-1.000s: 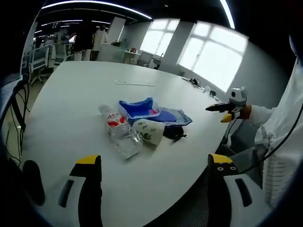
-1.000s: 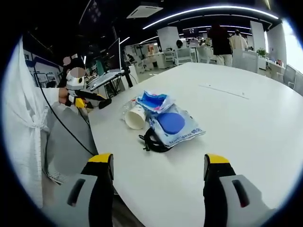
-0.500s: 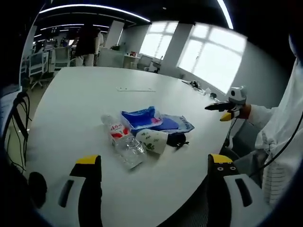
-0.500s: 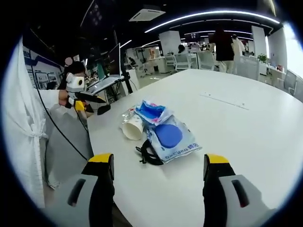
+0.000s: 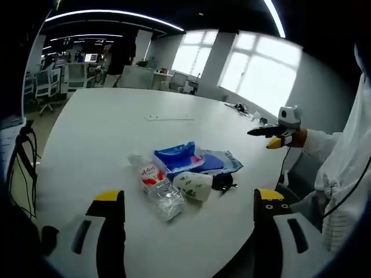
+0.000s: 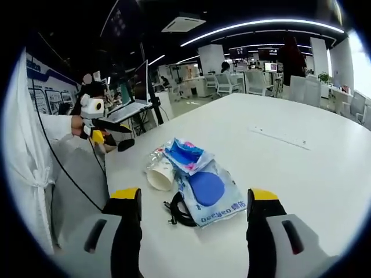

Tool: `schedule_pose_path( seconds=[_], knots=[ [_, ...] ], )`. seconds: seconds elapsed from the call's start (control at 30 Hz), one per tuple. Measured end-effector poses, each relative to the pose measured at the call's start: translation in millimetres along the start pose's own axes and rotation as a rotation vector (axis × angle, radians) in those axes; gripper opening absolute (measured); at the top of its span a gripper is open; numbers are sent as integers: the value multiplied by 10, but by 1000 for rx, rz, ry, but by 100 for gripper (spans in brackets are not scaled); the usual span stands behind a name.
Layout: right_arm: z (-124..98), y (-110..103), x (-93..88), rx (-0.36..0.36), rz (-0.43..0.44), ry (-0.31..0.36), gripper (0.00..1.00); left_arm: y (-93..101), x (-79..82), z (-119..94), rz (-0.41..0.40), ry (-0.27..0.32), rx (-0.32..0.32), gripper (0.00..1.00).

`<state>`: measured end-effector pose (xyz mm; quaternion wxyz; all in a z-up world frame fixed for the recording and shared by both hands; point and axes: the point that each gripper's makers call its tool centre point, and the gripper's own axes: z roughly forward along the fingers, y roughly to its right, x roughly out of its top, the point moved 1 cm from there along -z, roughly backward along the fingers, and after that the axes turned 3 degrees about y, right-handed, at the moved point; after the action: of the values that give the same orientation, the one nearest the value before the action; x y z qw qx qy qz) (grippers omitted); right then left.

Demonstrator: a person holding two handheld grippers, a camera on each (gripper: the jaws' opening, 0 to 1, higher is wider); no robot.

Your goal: Arrange the tabletop items into an orderly group along one side of the table until the central work area is clear of visible clutter.

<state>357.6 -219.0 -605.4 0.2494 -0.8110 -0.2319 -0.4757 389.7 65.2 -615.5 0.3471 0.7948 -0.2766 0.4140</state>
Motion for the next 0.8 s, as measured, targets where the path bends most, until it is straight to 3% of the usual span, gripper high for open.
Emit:
schedule_pose_path(
  seconds=[0.33,0.8],
  knots=[
    [262,56,131,20,-15,4,70,-92,191,166,4,26,6,92],
    [575,122,222,18,7,6,67,-217,301,374,6,33,4,89]
  ],
)
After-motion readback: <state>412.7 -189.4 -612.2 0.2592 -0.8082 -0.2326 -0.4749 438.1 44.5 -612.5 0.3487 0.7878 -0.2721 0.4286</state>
